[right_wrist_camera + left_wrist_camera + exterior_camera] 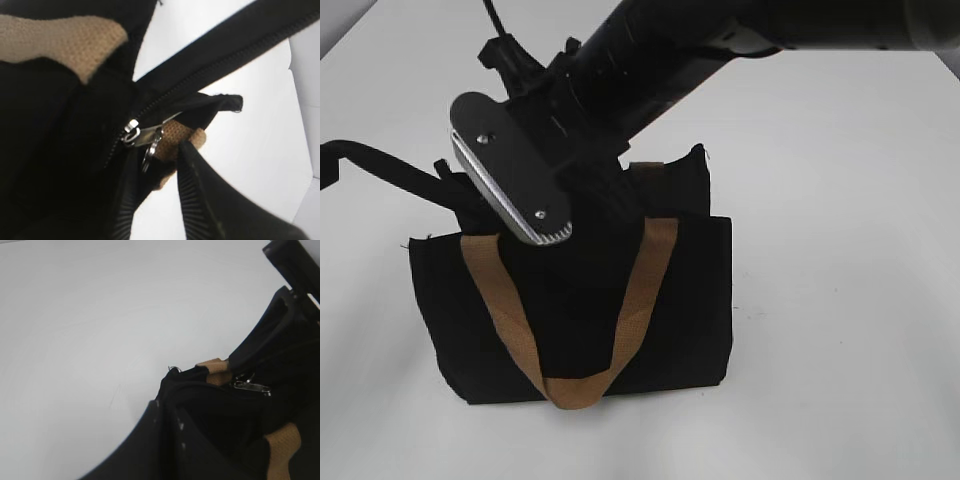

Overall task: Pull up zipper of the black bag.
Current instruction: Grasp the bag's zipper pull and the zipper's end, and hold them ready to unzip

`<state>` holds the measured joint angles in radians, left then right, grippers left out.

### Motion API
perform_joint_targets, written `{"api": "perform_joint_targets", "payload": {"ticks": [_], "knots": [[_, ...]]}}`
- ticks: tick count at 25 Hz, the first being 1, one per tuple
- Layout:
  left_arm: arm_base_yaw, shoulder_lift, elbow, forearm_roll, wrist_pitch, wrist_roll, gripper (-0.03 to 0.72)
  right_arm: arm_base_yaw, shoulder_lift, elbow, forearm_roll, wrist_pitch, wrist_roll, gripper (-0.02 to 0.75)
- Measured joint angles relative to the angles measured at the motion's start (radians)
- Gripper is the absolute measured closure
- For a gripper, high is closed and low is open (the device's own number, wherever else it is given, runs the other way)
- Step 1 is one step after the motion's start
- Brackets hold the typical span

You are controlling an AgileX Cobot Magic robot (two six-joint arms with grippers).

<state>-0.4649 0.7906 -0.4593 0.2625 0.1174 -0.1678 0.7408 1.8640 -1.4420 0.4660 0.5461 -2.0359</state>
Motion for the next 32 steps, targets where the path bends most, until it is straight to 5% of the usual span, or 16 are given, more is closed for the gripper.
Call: {"api": "perform_joint_targets", "payload": {"ticks": [5, 11, 18, 24, 32], "knots": [[0.000, 0.000, 0.000, -0.001, 0.000, 0.000, 0.685, 0.000, 0.000, 0.000, 0.008, 0.000, -0.107, 0.521], [0.000, 0.014, 0.000, -0.002, -0.002, 0.000, 0.685, 0.000, 0.000, 0.000, 0.024, 0.000, -0.142, 0.731], [0.001, 0.061, 0.000, -0.005, -0.010, -0.001, 0.685, 0.000, -0.002, 0.000, 0.022, -0.017, -0.110, 0.738], [0.001, 0.044, 0.000, 0.003, 0.011, -0.001, 0.685, -0.036, -0.077, 0.000, -0.004, 0.064, 0.059, 0.738], [0.001, 0.040, 0.000, 0.012, 0.106, -0.001, 0.685, -0.113, -0.164, 0.000, -0.146, 0.364, 0.464, 0.738]]}}
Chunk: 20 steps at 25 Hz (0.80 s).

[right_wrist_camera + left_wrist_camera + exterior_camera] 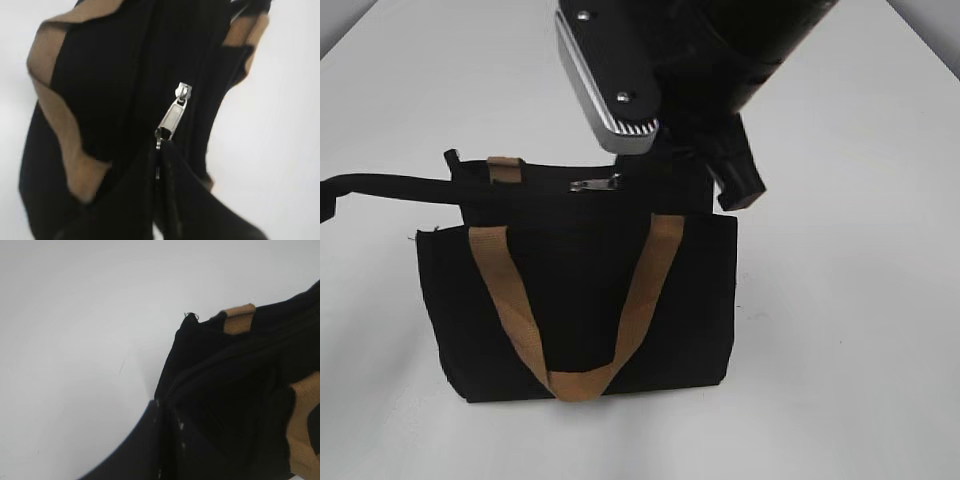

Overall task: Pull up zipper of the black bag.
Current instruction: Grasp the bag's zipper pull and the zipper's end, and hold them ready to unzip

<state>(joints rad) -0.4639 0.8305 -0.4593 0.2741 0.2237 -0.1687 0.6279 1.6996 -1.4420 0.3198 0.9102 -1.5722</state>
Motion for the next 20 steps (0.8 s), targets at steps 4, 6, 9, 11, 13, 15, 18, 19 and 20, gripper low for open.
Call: {"api": "perform_joint_targets", "payload": {"ticks": [4, 6, 9, 11, 13, 15, 18, 19, 20], "knots": [[0.000, 0.000, 0.000, 0.000, 0.008, 0.000, 0.685, -0.006, -0.014, 0.000, -0.121, 0.116, 0.236, 0.738], [0.000, 0.000, 0.000, 0.000, 0.012, 0.000, 0.685, -0.006, -0.019, 0.000, -0.184, 0.156, 0.348, 0.738], [0.000, 0.000, 0.000, 0.000, 0.015, 0.000, 0.685, -0.006, -0.021, 0.000, -0.270, 0.230, 0.534, 0.738], [-0.001, 0.000, 0.000, -0.003, 0.015, 0.000, 0.685, -0.008, -0.021, 0.000, -0.280, 0.249, 0.649, 0.738], [-0.001, 0.000, 0.000, -0.009, 0.025, 0.000, 0.685, -0.018, -0.021, -0.001, -0.280, 0.260, 0.776, 0.738], [-0.001, 0.000, -0.007, -0.034, 0.055, 0.000, 0.685, -0.031, -0.021, -0.001, -0.275, 0.269, 0.909, 0.734], [-0.001, 0.001, -0.072, -0.084, 0.219, 0.000, 0.672, -0.041, -0.022, -0.001, -0.283, 0.294, 1.100, 0.629], [-0.001, 0.001, -0.115, -0.099, 0.289, 0.000, 0.655, -0.042, -0.024, -0.001, -0.286, 0.297, 1.162, 0.553], [-0.001, 0.001, -0.149, -0.106, 0.364, 0.000, 0.625, -0.045, -0.029, -0.001, -0.287, 0.299, 1.211, 0.479]]}}
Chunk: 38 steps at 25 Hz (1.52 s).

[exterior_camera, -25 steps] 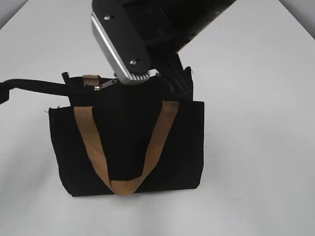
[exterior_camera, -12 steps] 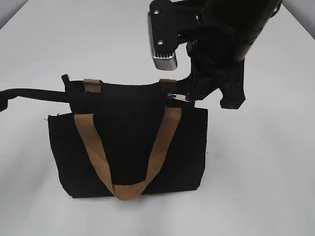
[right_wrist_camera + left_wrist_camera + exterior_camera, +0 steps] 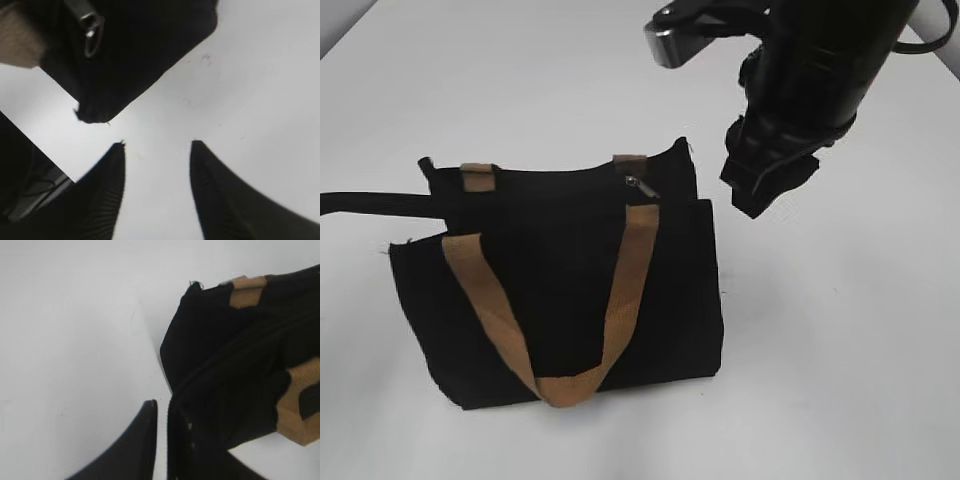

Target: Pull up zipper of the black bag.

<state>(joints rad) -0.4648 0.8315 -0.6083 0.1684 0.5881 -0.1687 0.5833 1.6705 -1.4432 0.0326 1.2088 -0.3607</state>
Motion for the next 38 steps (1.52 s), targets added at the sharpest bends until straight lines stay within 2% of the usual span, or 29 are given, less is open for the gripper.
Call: {"api": "perform_joint_targets", "payload": {"ticks": [2, 4, 8, 10, 16, 22, 25, 29, 34, 38], "knots": [[0.000, 0.000, -0.077, -0.009, 0.141, 0.000, 0.564, -0.001, -0.020, 0.000, 0.000, 0.003, 0.100, 0.303], [0.000, 0.000, -0.153, -0.015, 0.289, 0.000, 0.459, -0.001, -0.045, 0.003, 0.000, 0.003, 0.169, 0.206], [0.000, -0.040, -0.199, -0.053, 0.542, 0.000, 0.244, -0.001, -0.156, 0.114, -0.003, 0.002, 0.267, 0.174], [0.000, -0.061, -0.199, -0.072, 0.590, 0.000, 0.205, -0.001, -0.240, 0.221, -0.018, 0.002, 0.308, 0.169], [0.000, -0.285, -0.181, -0.089, 0.607, 0.034, 0.183, -0.001, -0.608, 0.567, -0.025, 0.006, 0.390, 0.168], [0.000, -0.600, -0.035, -0.085, 0.633, 0.069, 0.182, -0.001, -1.040, 0.798, -0.025, 0.004, 0.396, 0.167], [0.000, -0.660, 0.016, -0.109, 0.644, 0.069, 0.182, -0.001, -1.193, 0.862, -0.024, 0.004, 0.397, 0.167], [0.000, -0.659, 0.022, -0.122, 0.641, 0.075, 0.182, -0.001, -1.339, 0.899, -0.007, 0.005, 0.398, 0.167], [0.000, -0.666, 0.023, -0.130, 0.640, 0.169, 0.182, -0.001, -1.428, 0.918, 0.010, 0.001, 0.397, 0.167], [0.000, -0.724, 0.024, -0.175, 0.636, 0.194, 0.197, -0.001, -1.447, 0.927, 0.011, -0.033, 0.371, 0.167]]}}
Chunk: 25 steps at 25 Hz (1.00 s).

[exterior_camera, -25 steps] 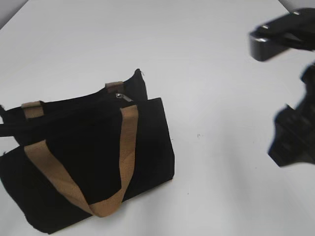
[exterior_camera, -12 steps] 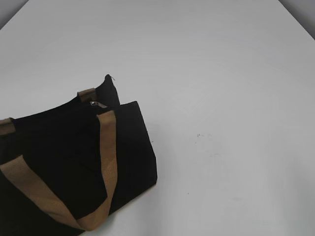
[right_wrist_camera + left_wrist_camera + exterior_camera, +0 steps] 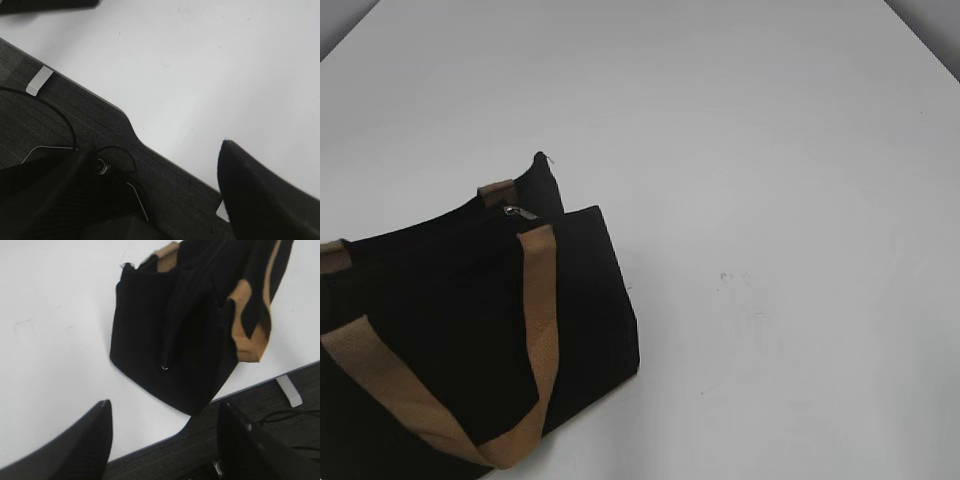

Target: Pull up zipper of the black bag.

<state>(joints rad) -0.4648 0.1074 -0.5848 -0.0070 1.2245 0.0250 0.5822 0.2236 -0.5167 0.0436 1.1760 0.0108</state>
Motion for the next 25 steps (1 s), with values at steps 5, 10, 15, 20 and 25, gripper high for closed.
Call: {"api": "perform_joint_targets", "payload": {"ticks": [5, 10, 15, 20, 25], "knots": [[0.000, -0.112, 0.006, 0.007, 0.002, 0.031, 0.208, 0.000, -0.001, 0.029, 0.013, -0.070, -0.064, 0.167], [0.000, -0.117, 0.007, -0.001, -0.002, 0.037, 0.209, 0.000, -0.001, 0.029, 0.016, -0.077, -0.091, 0.167], [0.000, -0.117, 0.049, -0.072, -0.133, 0.037, 0.214, 0.000, -0.001, 0.029, 0.016, -0.077, -0.121, 0.167], [0.000, -0.117, 0.057, -0.071, -0.159, 0.037, 0.218, 0.000, -0.001, 0.029, 0.016, -0.078, -0.126, 0.167], [0.000, -0.117, 0.057, -0.071, -0.162, 0.037, 0.218, 0.000, -0.001, 0.029, 0.017, -0.078, -0.128, 0.167]]}}
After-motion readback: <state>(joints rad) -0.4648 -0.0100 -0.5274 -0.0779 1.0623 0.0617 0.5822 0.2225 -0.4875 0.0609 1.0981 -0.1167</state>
